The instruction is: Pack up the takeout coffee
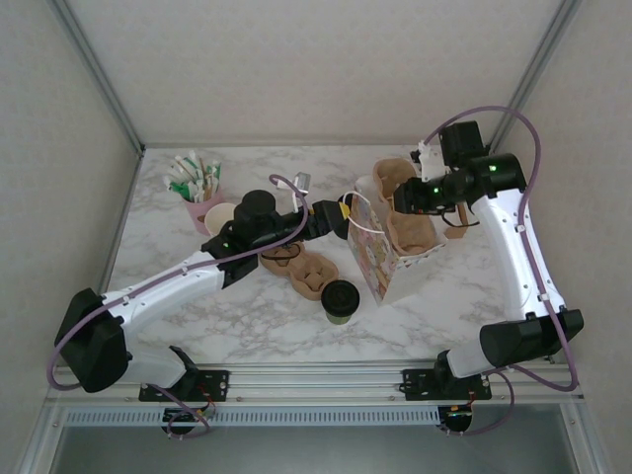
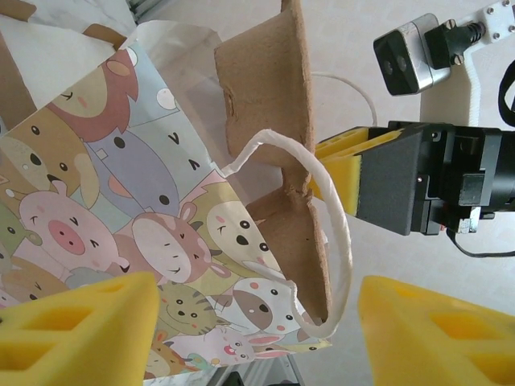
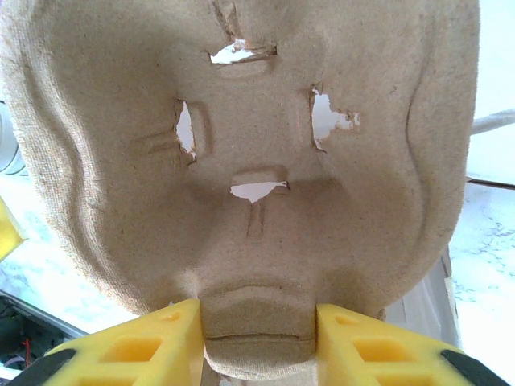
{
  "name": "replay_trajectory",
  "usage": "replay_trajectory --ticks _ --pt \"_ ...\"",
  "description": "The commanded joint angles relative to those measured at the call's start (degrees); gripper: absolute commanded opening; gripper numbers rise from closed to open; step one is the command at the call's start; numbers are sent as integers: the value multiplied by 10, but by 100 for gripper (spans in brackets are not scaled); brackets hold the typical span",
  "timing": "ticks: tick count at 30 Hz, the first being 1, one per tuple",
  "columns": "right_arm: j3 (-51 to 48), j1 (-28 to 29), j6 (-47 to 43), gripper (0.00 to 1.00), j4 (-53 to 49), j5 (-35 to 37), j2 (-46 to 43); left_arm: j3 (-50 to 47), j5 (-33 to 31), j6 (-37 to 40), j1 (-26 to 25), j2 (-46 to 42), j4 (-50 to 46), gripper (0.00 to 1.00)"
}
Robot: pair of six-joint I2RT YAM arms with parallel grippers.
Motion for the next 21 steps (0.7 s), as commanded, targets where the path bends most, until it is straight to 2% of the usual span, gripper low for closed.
replay_trajectory --ticks 1,5,21 --pt "-9 10 -11 38 -3 11 -12 23 12 4 -6 4 13 64" --pt "-9 19 -14 37 -6 22 -8 26 12 5 -7 8 13 61" --pt "2 46 -13 37 -18 74 22 26 8 6 -7 15 13 61"
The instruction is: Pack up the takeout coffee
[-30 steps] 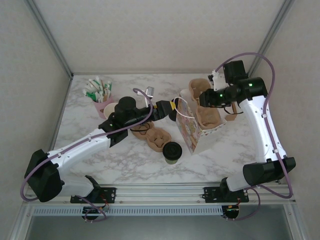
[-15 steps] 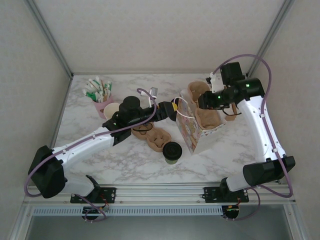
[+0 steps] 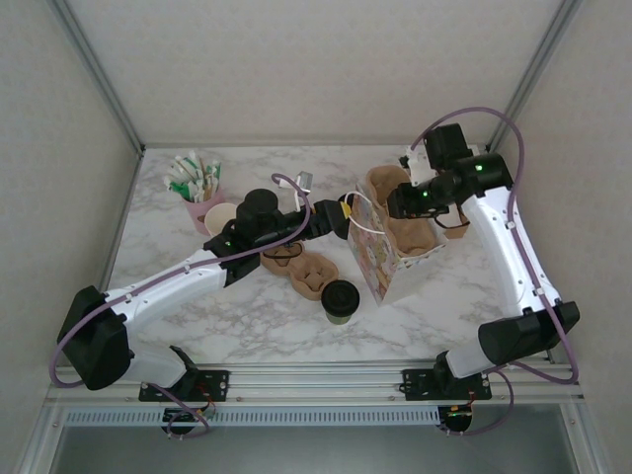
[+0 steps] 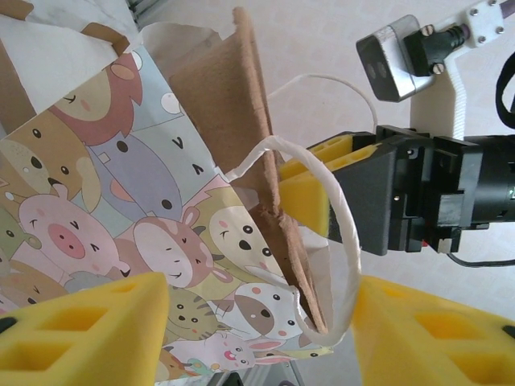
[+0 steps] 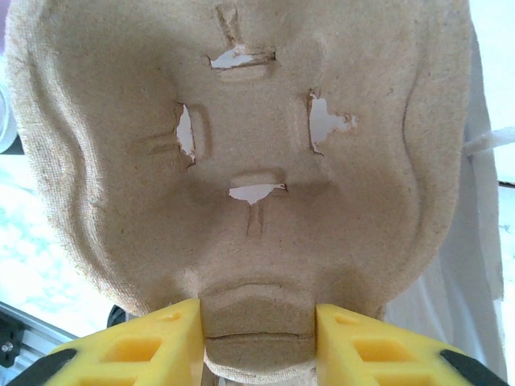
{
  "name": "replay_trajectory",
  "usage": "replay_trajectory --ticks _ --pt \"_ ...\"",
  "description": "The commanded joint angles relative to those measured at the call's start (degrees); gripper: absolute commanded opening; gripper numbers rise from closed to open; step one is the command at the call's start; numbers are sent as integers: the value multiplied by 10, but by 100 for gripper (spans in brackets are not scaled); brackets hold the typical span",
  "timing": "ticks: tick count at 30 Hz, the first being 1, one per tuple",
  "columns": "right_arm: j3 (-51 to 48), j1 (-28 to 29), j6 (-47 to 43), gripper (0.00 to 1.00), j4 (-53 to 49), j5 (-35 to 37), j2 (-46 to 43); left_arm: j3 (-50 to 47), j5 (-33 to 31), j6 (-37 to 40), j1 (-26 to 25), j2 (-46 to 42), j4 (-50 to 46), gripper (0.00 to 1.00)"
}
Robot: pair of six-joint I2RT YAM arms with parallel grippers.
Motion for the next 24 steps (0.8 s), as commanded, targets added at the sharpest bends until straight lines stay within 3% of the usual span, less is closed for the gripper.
replay_trajectory --ticks 1,24 --pt "6 7 -6 37 -14 21 8 17 8 6 -6 6 12 61" --pt "16 10 4 36 -22 52 21 7 4 5 -6 3 13 60"
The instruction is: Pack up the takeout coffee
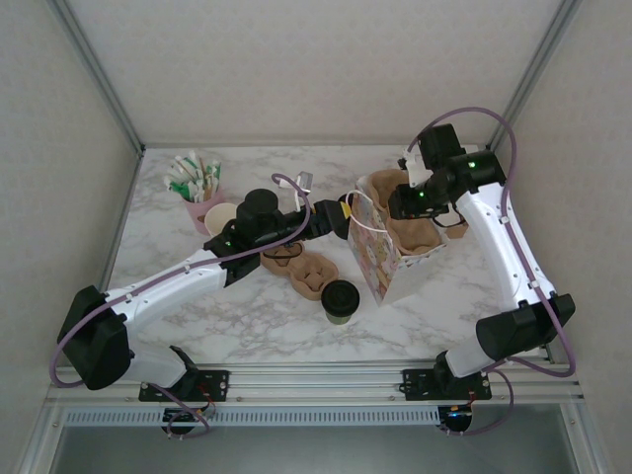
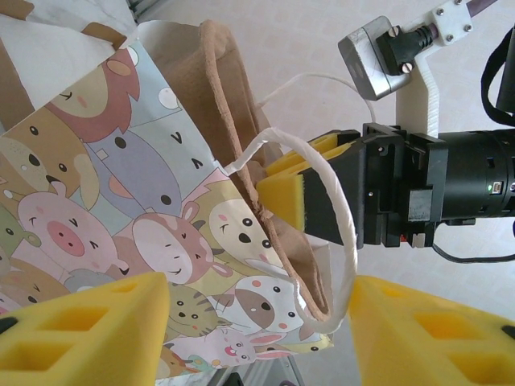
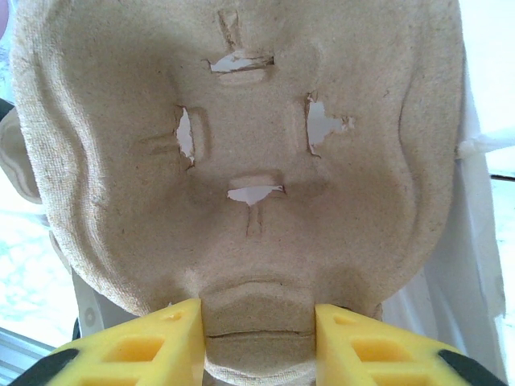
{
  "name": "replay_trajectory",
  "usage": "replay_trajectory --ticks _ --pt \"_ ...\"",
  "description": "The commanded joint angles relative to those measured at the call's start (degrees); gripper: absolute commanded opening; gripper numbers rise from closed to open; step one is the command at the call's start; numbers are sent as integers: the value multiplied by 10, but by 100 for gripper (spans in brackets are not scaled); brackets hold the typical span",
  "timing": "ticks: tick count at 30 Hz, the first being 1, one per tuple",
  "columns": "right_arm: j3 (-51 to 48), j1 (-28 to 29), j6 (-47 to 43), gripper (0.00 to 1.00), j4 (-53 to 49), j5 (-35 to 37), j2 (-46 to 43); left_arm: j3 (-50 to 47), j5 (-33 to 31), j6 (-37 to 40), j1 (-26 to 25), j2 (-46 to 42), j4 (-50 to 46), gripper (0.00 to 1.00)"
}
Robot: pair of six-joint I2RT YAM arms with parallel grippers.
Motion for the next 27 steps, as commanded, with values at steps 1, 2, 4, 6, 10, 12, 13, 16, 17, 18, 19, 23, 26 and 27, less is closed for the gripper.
replay_trajectory --ticks 1,2,4,6,10,12,13,16,17,18,19,23,26,27 --pt "15 4 4 36 -15 12 6 7 4 5 -6 3 13 60" --pt "13 4 3 36 -15 12 6 6 4 5 -6 2 12 60" --pt "13 4 4 36 -15 16 5 5 3 4 -6 2 13 60" --pt "14 4 3 36 -16 18 5 3 1 3 -6 0 13 60" --pt "25 4 4 36 -22 19 6 2 -5 4 -6 -2 11 59" --pt "29 4 5 36 -24 20 6 0 -8 6 -5 -6 6 58" --pt "30 4 5 36 -25 21 6 -2 -10 7 -6 -7 3 58" --pt "30 4 5 36 -26 21 6 -5 -17 10 -5 -14 -5 58" --pt "29 4 5 36 -25 21 7 -6 -19 10 -5 -14 -8 58" --pt "27 4 5 36 -24 21 7 -8 -20 11 -5 -15 -9 58" --pt "26 4 4 36 -23 21 7 -9 -21 11 -5 -15 -9 58" --pt "19 4 4 36 -21 23 8 -12 -28 12 -5 -20 -17 57" --pt "16 4 6 36 -20 14 10 -13 -29 13 -4 -24 -18 57" --pt "13 7 7 36 -19 13 10 -13 -29 13 -4 -23 -18 57"
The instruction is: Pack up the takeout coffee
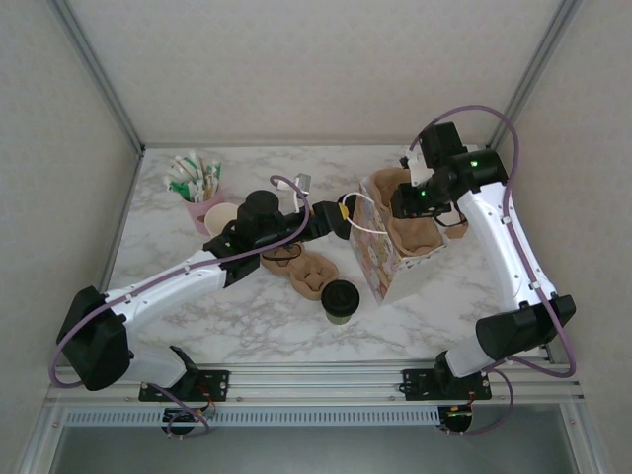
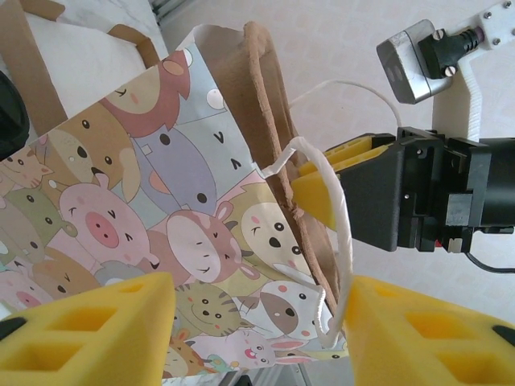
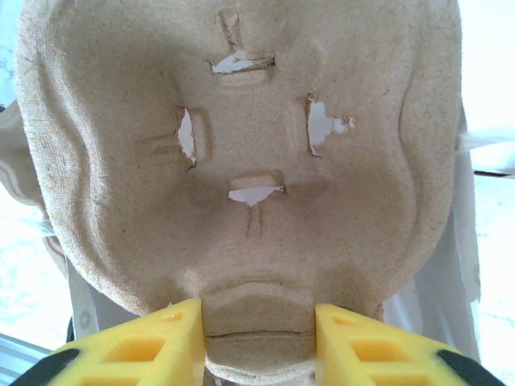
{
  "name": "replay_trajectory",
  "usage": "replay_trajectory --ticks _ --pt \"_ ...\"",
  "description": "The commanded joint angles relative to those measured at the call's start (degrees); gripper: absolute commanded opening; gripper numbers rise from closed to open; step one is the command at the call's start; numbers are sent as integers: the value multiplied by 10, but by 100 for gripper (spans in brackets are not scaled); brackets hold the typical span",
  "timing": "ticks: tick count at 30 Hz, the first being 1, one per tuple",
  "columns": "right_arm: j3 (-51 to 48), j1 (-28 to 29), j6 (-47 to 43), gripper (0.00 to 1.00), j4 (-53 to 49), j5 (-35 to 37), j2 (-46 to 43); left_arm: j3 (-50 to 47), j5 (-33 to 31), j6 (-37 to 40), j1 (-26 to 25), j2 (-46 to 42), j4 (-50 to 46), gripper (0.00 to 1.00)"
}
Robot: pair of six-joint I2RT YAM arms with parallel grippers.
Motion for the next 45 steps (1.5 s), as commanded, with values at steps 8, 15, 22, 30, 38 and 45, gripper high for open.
replay_trajectory --ticks 8,15,22,30,38,45 --pt "-29 26 15 36 6 17 14 -6 -3 9 -4 -16 9 58" --pt "-37 30 17 36 6 41 19 -5 -2 9 -4 -13 11 57" --pt "-38 32 16 35 6 39 6 -2 -2 9 -4 -10 11 58" --pt "-42 37 15 35 -2 37 -21 0 -2 8 -5 -4 12 57" --pt "-79 37 14 35 5 55 -22 1 -5 6 -4 1 14 57" --pt "-106 37 18 35 21 58 -10 2 -5 7 -5 2 11 57"
